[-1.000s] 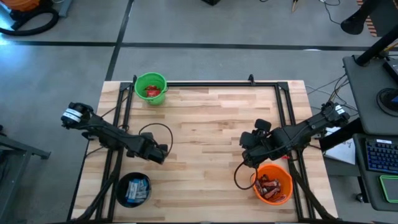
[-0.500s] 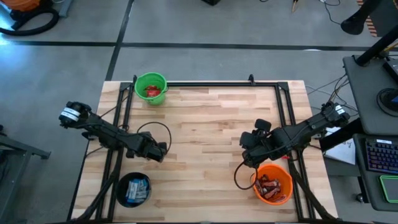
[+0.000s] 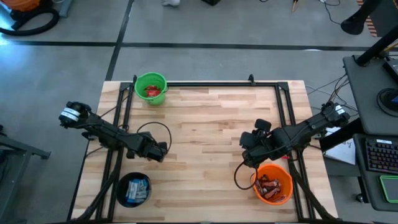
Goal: Sort candy
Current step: Put the red candy into the green bucket
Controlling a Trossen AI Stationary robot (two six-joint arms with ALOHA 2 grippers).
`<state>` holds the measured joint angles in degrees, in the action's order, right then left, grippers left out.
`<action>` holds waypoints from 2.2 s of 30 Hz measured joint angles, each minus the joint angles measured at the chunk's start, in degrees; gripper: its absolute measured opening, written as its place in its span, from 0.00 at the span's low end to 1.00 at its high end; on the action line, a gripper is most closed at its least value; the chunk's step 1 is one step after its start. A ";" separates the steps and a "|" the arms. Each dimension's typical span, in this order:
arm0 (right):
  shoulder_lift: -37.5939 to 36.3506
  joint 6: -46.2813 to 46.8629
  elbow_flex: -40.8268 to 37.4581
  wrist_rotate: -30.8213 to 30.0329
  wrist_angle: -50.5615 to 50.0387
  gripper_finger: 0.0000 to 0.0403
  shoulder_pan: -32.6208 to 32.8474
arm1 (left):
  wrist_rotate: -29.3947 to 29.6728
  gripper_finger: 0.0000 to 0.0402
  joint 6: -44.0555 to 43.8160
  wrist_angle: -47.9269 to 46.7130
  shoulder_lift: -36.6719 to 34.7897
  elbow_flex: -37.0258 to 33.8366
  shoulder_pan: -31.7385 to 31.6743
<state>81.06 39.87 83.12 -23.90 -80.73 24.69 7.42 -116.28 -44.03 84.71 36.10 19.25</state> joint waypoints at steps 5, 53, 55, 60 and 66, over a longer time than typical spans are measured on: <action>0.00 -0.01 -0.01 0.01 -0.01 0.31 0.00 | 0.20 0.15 0.49 0.03 -0.37 0.02 0.00; -0.04 2.07 -0.01 -0.11 0.23 0.31 0.00 | 27.67 0.09 37.58 -45.10 -6.08 38.67 -22.51; -0.04 2.89 -0.01 -0.11 0.22 0.31 0.00 | 27.93 0.09 42.52 -44.76 -6.54 38.46 -27.18; -0.04 3.75 -0.01 -0.10 0.22 0.31 0.00 | 28.20 0.09 57.63 -37.04 -6.82 38.45 -38.70; -0.04 4.46 -0.01 -0.11 0.24 0.31 -0.11 | 27.34 0.09 73.96 -22.72 -5.80 39.21 -49.80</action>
<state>81.01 44.33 83.11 -24.01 -80.49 24.58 34.76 -42.31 -66.76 78.91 75.31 -30.55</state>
